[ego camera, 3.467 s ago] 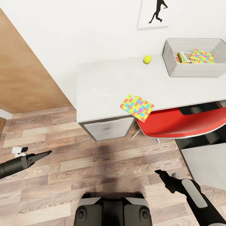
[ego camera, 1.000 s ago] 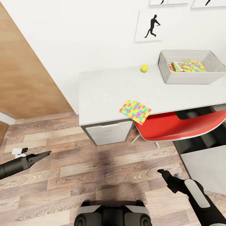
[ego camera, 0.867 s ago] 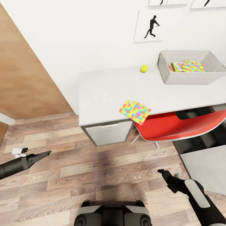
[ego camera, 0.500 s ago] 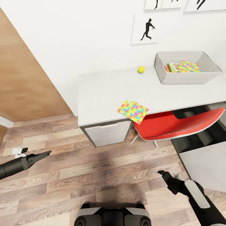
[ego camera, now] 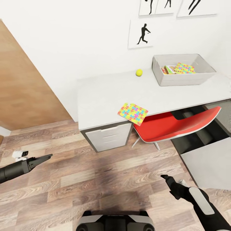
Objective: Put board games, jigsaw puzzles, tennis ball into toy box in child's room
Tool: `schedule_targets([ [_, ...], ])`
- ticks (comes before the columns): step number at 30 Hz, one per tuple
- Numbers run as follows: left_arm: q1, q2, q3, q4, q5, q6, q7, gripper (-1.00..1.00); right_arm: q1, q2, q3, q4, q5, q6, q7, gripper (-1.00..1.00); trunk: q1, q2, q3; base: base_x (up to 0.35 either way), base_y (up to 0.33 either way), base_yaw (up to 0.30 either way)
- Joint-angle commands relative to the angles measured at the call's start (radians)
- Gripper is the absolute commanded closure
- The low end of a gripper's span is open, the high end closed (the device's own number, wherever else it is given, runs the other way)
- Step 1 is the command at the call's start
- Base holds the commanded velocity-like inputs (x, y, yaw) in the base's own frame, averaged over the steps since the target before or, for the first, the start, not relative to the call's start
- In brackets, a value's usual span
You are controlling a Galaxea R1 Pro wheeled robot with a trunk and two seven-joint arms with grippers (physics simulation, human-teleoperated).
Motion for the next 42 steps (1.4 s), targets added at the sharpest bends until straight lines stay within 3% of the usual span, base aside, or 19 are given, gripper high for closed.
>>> schedule_targets([
  [1, 0.0, 0.0, 0.0, 0.0, 0.001, 0.01, -0.003, -1.0, 0.0, 0.0, -0.001, 0.0, -0.01, -0.001, -0.008, -1.0, 0.001, -0.002, 0.0, 0.066, 0.002, -0.113],
  [16, 0.0, 0.0, 0.002, 0.0, 0.0, 0.01, -0.004, -1.0, 0.0, 0.0, -0.001, 0.008, -0.01, -0.014, 0.001, -1.0, 0.001, -0.002, 0.025, 0.016, 0.0, -0.103],
  [42, 0.0, 0.0, 0.001, 0.0, 0.0, 0.01, -0.004, -1.0, 0.0, 0.001, 0.001, 0.009, -0.008, -0.016, 0.0, -1.0, 0.001, -0.002, 0.068, 0.0, 0.0, -0.005],
])
